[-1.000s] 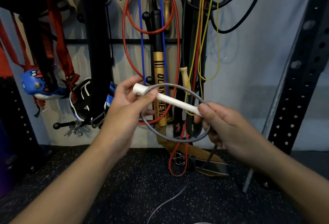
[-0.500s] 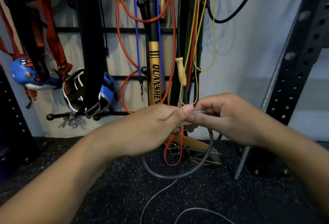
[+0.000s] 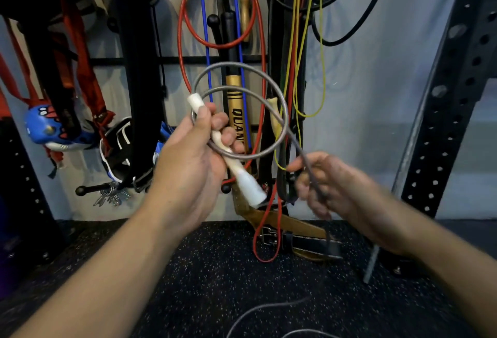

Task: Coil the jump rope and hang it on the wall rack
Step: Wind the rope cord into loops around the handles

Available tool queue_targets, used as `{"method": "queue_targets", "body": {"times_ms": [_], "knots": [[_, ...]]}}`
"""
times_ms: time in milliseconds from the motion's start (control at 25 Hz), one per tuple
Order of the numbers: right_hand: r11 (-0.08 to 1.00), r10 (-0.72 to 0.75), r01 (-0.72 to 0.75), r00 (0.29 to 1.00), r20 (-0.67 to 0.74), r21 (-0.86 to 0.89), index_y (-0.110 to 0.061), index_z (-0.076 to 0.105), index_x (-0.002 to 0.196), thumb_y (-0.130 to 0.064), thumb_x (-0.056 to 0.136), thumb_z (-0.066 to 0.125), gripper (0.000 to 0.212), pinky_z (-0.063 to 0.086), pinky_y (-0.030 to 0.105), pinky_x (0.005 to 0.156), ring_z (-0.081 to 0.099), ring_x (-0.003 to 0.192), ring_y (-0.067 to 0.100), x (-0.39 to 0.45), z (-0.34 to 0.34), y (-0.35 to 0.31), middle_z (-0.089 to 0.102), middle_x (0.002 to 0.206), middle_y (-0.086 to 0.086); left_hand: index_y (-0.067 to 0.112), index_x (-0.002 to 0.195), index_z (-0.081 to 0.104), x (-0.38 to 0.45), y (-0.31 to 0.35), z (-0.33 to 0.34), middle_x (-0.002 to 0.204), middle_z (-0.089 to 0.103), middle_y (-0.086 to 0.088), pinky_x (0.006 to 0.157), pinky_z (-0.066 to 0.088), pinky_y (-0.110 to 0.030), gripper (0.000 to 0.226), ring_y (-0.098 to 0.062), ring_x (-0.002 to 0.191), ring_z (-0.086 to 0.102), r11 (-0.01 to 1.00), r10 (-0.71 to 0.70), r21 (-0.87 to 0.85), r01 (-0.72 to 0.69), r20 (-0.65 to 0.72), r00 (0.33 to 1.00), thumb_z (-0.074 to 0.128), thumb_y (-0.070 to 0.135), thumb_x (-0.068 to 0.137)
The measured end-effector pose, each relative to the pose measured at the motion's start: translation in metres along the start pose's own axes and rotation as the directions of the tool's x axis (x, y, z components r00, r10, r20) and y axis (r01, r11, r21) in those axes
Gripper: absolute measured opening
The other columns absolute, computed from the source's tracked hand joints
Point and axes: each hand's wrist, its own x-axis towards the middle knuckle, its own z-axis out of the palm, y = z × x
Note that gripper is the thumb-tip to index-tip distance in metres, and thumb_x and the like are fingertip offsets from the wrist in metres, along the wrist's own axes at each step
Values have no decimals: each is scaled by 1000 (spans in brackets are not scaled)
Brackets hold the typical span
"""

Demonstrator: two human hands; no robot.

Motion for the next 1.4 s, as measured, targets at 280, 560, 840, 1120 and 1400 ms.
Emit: {"method": "queue_targets", "body": {"times_ms": [280,560,840,1120,1400], "knots": [[993,58,-33,971,-231,111,-13,65,102,-67,84,47,60,36,16,43,42,42,7,4,55,-10,55,53,2,13,108,45,-18,-35,31,90,52,-3,87,62,-34,12,-20,92,67,994,50,-90,-60,-108,993,37,21,110],[936,249,-161,932,-263,315,-13,60,100,-30,95,63,18,20,28,49,31,49,12,8,26,-7,41,63,-3,13,101,63,-17,-43,15,85,72,5,84,62,-33,11,-16,92,71,998,37,55,-29,-158,987,61,19,93],[993,113,-117,965,-237,-5,-10,65,112,-32,107,44,30,30,26,51,38,53,11,2,-4,-14,40,64,-1,11,131,62,-5,-26,-14,81,80,-5,77,66,-38,62,-18,79,79,937,-193,270,222,-130,973,75,2,71],[784,53,-44,999,-5,-619,-26,56,103,-44,101,50,19,45,30,64,50,65,6,-1,-4,-30,57,77,-10,56,135,46,-1,5,9,122,66,27,96,44,-10,82,15,114,58,194,-265,941,-278,323,908,88,54,64],[942,-63,56,998,-12,-331,-13,38,107,-33,96,61,33,35,17,47,42,47,6,-1,5,-33,61,63,10,40,116,69,-2,-15,21,97,78,10,82,56,-36,42,-6,92,71,215,-345,927,-306,365,865,70,56,78]]}}
